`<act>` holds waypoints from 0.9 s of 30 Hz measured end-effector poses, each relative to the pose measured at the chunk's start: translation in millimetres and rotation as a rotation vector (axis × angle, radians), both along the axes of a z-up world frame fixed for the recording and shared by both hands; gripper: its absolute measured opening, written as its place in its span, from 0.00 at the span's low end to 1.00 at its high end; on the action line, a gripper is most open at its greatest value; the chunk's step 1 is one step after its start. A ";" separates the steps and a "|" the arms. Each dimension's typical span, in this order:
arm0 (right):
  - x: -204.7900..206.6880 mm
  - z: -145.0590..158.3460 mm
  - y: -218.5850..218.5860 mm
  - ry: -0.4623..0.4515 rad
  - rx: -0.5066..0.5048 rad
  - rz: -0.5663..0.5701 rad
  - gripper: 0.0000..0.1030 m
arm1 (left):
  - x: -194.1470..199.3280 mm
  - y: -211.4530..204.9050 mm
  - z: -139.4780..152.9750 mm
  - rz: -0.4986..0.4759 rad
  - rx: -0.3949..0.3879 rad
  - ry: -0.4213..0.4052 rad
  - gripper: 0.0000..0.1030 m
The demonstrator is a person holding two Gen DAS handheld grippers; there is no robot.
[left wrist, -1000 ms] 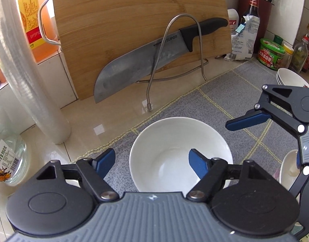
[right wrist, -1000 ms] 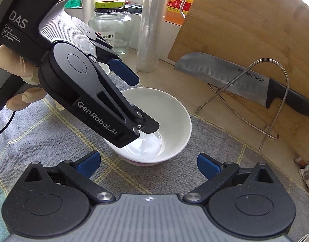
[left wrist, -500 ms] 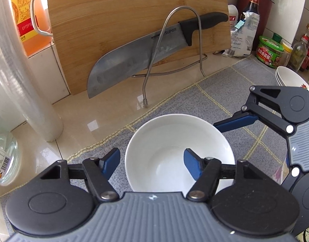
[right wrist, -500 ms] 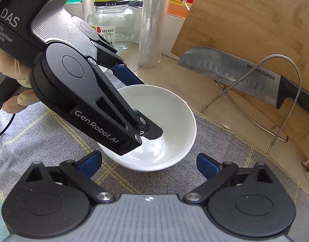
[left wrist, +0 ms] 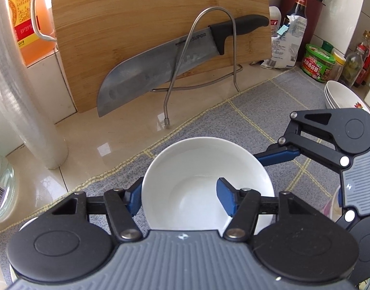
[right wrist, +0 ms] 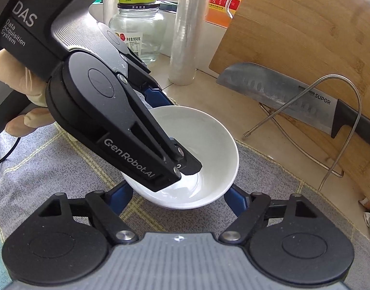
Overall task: Organize plates and bowls
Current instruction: 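Lift the pink-flowered bowl with the left gripper over the white bowl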
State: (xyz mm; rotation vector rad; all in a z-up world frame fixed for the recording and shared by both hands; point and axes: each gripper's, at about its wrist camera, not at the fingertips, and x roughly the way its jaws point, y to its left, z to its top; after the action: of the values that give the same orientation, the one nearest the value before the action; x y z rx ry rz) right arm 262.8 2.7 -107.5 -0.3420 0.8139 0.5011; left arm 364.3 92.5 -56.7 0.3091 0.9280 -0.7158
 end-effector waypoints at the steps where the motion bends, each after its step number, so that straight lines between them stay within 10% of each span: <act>1: -0.1 0.2 -0.1 0.001 0.002 -0.001 0.83 | -0.2 -0.1 -0.1 -0.001 -0.001 0.000 0.60; 27: -20.6 6.8 0.3 0.001 -0.002 -0.009 0.83 | -10.7 0.2 7.0 -0.034 -0.023 0.033 0.59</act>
State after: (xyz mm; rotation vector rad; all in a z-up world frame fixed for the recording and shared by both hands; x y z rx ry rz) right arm 242.2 3.0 -100.6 -0.3394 0.8164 0.4917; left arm 353.6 92.7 -49.7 0.2940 0.9475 -0.7640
